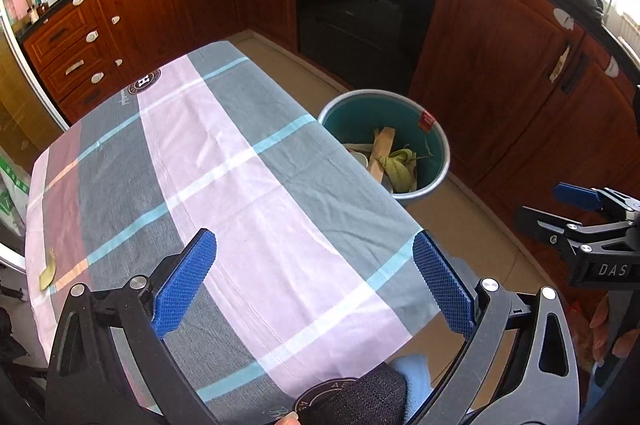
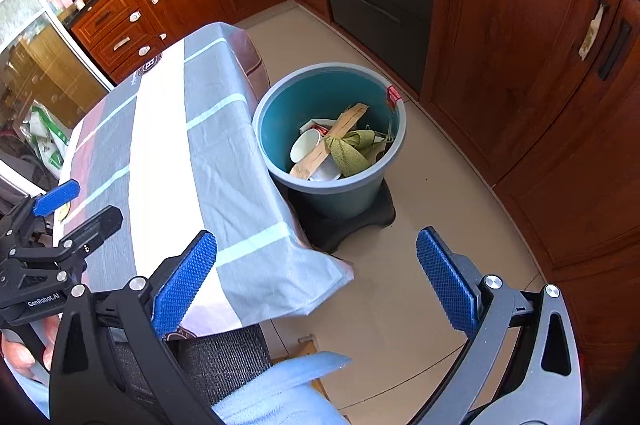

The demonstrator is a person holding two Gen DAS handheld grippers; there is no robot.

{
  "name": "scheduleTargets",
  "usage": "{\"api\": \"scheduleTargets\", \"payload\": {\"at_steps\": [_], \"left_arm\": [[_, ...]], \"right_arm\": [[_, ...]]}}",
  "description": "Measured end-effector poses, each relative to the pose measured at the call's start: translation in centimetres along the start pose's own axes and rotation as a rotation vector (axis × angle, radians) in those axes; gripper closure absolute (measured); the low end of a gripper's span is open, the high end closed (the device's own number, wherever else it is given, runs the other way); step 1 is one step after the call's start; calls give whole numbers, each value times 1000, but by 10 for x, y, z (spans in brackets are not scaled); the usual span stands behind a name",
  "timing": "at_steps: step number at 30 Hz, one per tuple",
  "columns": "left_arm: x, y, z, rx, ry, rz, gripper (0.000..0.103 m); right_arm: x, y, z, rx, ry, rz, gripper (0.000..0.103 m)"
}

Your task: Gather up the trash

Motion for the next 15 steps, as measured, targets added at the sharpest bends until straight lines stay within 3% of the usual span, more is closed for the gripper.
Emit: {"api": "scheduleTargets", "payload": {"at_steps": [15], "left_arm": [[-5, 12, 6, -17, -11, -10, 4]], "right_arm": [[6, 10, 10, -33, 21, 32, 7]]}}
Point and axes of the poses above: each gripper's, at about its wrist camera, not at the fingertips, and x roughly the way its jaws point, z to its left, y to its underside, the point moved 6 cm from there along x, roughly the way its jaws point, and after that the axes turned 2 degrees about x, right-handed, at the moved point
